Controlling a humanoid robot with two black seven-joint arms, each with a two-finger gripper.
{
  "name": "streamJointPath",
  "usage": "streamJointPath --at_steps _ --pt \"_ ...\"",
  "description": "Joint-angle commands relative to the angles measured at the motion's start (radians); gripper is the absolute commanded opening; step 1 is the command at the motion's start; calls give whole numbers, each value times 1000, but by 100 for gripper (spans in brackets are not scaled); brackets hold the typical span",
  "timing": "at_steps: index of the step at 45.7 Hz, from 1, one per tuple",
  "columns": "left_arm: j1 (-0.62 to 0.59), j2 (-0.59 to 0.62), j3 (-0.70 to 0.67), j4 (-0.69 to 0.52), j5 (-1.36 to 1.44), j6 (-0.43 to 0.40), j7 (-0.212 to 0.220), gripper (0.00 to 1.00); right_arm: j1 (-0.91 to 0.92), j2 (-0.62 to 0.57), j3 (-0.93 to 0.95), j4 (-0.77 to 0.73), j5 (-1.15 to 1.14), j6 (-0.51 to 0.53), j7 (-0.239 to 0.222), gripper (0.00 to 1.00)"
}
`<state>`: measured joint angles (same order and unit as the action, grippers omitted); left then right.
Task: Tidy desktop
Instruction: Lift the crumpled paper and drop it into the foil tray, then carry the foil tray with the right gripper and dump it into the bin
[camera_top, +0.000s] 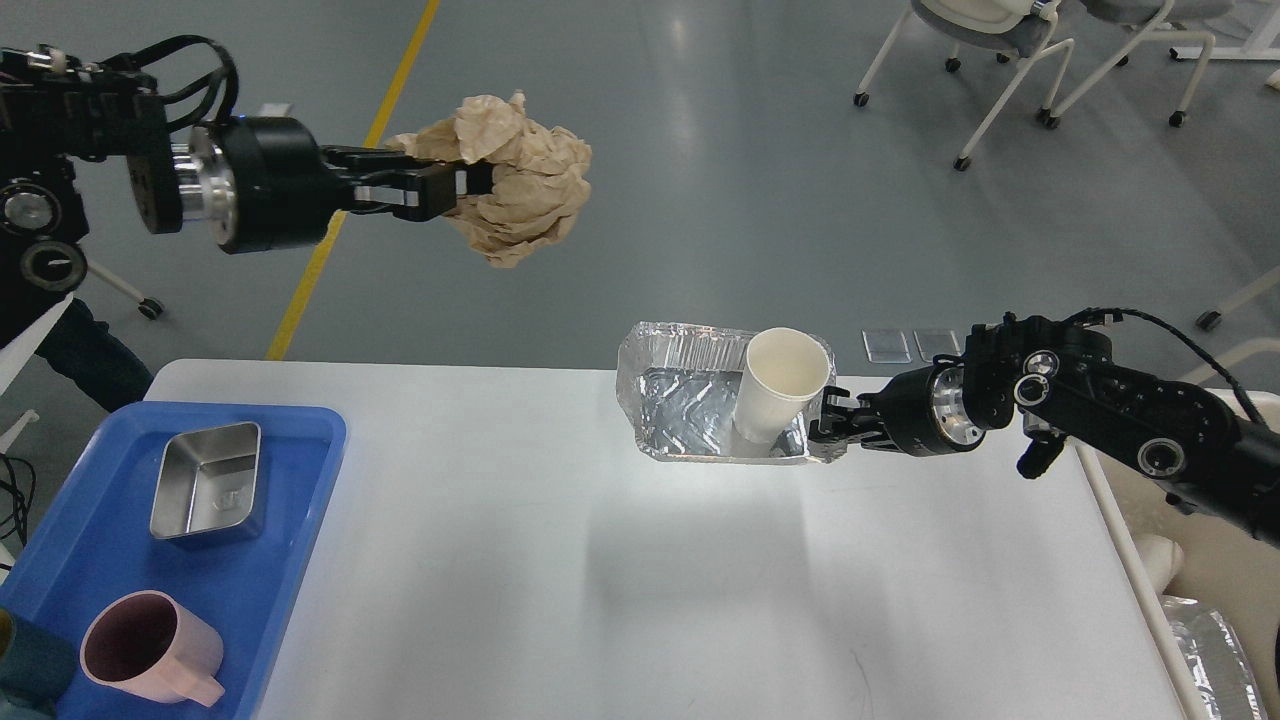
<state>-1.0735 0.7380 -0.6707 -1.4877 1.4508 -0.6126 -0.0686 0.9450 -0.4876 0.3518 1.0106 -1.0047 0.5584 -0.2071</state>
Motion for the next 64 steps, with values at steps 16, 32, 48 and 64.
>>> streamJointPath --at_steps 16,32,48,64 --pt "41 -337 115 187 158 10 59 5 3 -6 10 3 2 -2 0 0" --pt "73 -448 115 256 155 13 59 100 5 -8 15 3 1 -2 0 0" --pt "70 -371 85 248 111 5 58 100 -9 -19 32 0 2 -2 0 0" --pt "213 -249 -269 280 -340 134 59 100 -66 -49 98 3 2 -8 0 0"
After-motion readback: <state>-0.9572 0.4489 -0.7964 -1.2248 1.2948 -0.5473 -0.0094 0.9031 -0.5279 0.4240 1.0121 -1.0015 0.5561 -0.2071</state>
